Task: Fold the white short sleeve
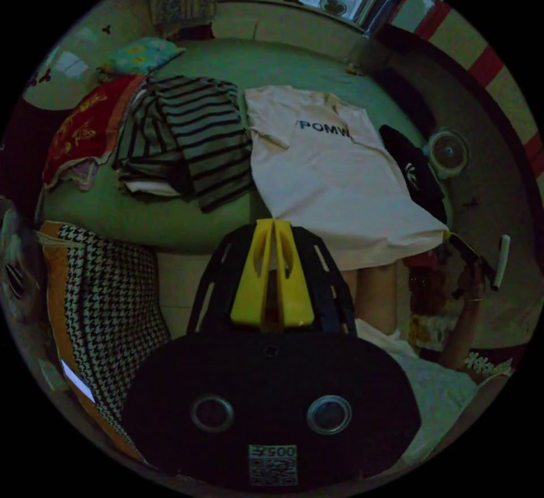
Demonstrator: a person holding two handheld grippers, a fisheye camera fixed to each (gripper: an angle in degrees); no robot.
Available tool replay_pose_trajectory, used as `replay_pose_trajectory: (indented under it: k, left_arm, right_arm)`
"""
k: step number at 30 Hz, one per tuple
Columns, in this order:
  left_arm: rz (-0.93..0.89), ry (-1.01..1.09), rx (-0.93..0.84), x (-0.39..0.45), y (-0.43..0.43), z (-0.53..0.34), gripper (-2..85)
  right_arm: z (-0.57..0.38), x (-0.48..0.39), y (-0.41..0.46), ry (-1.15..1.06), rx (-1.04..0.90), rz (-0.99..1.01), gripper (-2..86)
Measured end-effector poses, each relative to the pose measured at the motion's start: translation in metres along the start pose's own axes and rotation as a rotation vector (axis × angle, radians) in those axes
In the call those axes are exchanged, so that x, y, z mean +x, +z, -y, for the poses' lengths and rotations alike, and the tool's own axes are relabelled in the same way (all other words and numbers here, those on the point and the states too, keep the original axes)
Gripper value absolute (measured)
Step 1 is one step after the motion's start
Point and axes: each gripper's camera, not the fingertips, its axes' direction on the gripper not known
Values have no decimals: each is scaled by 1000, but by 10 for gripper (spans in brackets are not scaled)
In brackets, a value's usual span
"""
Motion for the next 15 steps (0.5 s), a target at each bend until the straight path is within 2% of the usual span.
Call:
replay_pose_trajectory:
  k: [3, 6, 15]
  left_arm:
    - [54, -61, 14, -14, 13, 28, 21]
    - [25, -87, 86, -23, 19, 69, 42]
    - [132, 78, 305, -4, 59, 276, 98]
  right_arm:
    - [31, 4, 16, 8, -19, -6, 58]
    - [73, 2, 27, -20, 20, 52, 67]
    - [272, -51, 95, -269, 119, 69, 94]
